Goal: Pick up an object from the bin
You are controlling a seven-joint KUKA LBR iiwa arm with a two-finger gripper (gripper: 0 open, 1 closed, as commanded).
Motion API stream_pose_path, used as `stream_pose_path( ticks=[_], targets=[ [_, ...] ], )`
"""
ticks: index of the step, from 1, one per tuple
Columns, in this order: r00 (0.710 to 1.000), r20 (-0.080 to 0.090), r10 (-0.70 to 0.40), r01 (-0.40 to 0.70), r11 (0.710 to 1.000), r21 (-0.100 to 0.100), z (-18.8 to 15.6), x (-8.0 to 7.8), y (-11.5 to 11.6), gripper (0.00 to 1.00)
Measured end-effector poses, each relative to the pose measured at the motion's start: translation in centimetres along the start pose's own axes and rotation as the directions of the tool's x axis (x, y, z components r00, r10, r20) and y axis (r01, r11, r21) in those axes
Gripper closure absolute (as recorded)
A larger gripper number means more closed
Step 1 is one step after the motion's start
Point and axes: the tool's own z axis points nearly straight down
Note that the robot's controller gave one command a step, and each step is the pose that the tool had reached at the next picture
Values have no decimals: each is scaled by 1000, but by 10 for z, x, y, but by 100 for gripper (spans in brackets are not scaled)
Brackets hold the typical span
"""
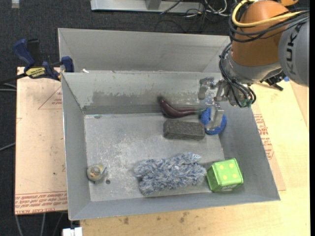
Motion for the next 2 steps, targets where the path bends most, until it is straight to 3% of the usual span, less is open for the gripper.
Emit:
stream_pose_path(
  ticks=[1, 2],
  targets=[
    [1000, 7, -1, 1, 1000, 0, -5, -1, 0, 0],
    [998, 13, -66, 66, 998, 1, 34, -2, 6, 0]
  ],
)
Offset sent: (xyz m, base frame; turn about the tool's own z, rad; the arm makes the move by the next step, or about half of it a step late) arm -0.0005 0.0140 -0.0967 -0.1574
